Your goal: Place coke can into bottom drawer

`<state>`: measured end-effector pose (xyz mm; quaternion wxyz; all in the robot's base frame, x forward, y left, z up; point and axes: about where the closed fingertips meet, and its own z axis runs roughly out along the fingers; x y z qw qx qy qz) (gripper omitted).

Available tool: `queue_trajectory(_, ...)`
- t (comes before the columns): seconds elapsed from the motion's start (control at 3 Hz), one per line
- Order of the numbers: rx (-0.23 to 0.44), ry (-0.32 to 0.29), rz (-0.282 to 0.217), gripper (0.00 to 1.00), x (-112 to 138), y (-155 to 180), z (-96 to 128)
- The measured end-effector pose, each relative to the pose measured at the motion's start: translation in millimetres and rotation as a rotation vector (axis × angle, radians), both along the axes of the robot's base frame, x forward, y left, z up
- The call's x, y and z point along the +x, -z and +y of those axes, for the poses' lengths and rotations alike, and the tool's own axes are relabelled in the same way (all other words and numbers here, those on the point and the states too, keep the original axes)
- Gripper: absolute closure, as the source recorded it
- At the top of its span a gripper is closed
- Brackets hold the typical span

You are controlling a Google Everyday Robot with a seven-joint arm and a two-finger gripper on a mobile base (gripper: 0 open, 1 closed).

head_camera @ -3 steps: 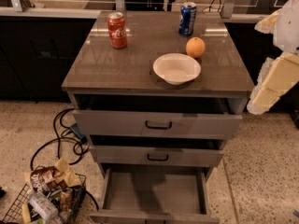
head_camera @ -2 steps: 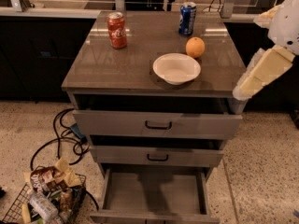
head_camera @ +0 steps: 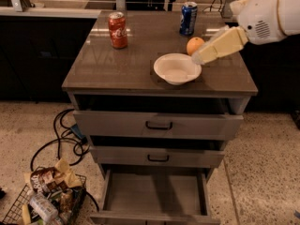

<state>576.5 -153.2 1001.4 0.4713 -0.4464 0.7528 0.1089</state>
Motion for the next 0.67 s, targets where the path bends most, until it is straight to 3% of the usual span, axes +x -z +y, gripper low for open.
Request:
queue_trajectory(0.33, 0.135, 0.029, -0.141, 0.00, 42.1, -25.1, 20.3)
queue_trajectory(0.67, 0.140, 0.027, -0.142, 0.00, 46.0, -24.7, 23.0)
